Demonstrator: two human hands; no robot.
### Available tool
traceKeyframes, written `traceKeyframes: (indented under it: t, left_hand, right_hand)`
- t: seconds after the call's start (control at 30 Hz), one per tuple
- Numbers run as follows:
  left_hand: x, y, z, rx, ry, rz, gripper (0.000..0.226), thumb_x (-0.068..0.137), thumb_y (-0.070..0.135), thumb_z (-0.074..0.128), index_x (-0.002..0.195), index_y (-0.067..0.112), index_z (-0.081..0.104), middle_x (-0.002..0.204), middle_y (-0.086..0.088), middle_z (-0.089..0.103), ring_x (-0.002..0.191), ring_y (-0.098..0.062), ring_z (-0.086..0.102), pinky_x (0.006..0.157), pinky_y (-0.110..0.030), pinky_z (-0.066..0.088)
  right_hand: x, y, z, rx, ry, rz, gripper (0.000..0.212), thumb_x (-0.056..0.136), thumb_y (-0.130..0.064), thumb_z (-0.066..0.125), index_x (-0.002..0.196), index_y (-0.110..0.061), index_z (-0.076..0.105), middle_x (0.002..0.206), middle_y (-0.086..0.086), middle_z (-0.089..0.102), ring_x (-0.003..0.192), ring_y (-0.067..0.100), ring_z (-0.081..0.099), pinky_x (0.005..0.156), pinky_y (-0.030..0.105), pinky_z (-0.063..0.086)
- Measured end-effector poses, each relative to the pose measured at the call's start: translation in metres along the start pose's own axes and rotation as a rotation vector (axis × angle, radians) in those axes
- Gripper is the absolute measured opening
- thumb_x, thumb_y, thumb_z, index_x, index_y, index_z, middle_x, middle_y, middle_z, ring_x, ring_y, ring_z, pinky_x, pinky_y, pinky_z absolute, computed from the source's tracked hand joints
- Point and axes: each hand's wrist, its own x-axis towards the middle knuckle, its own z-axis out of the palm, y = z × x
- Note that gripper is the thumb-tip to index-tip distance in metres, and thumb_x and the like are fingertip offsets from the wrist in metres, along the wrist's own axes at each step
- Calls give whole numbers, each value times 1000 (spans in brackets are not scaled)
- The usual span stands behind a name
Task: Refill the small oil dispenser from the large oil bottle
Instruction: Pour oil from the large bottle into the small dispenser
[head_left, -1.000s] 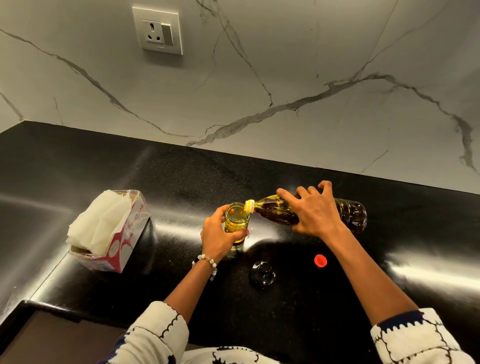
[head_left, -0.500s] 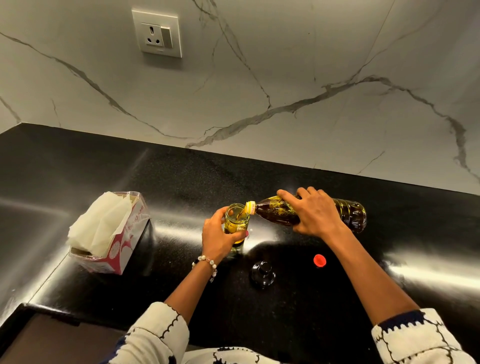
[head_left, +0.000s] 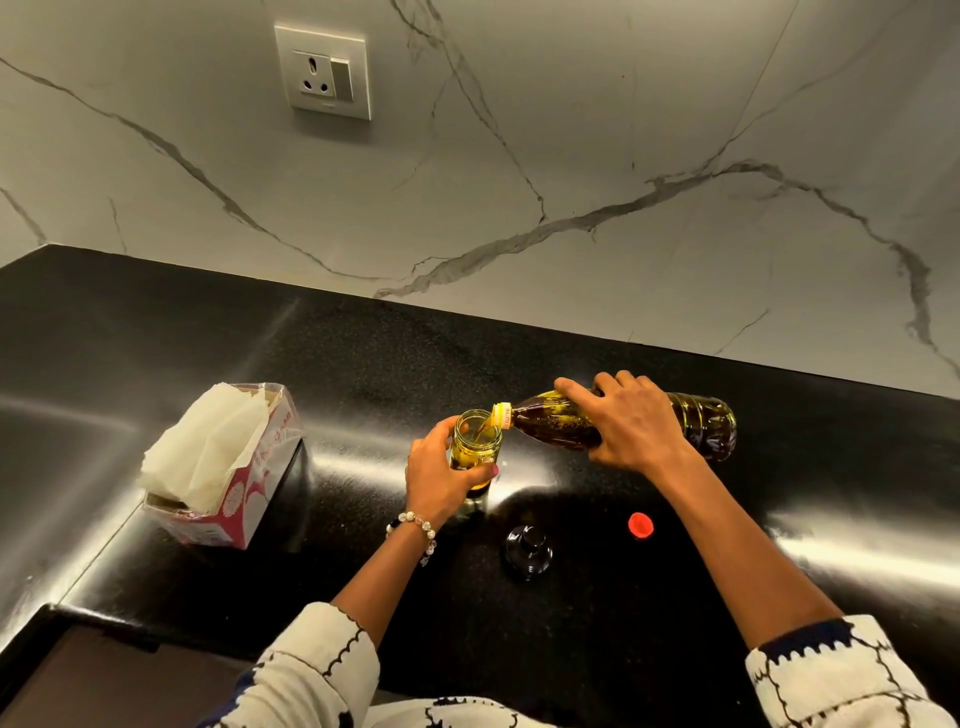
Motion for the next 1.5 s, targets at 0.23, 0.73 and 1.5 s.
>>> traceKeyframes:
  t: [0.23, 0.73, 1.5]
  left_hand:
    - [1, -3, 2, -21, -7, -1, 70, 62, 37, 88, 123, 27, 55, 107, 14, 56, 112, -17, 52, 90, -32, 45]
    - [2, -1, 2, -59, -34, -21, 68, 61, 37, 88, 120, 25, 55, 110, 7, 63, 108, -17, 55, 92, -38, 48]
    - [3, 5, 1, -74, -44, -42, 69, 57, 33, 91, 113, 27, 51, 102, 9, 62, 96, -13, 61, 88, -41, 53]
  right_hand:
    - [2, 0, -2, -12, -1, -6, 92, 81, -48, 68, 150, -33, 8, 133, 12, 49, 118, 29, 51, 96, 37, 43]
    - [3, 0, -4, -42, -21, -12, 92, 82, -47, 68, 149, -34, 7, 135, 13, 47, 120, 31, 49, 98, 39, 42]
    - [6, 6, -1, -43, -20, -22, 93, 82, -47, 67, 150, -34, 5, 135, 13, 47, 121, 31, 49, 98, 40, 42]
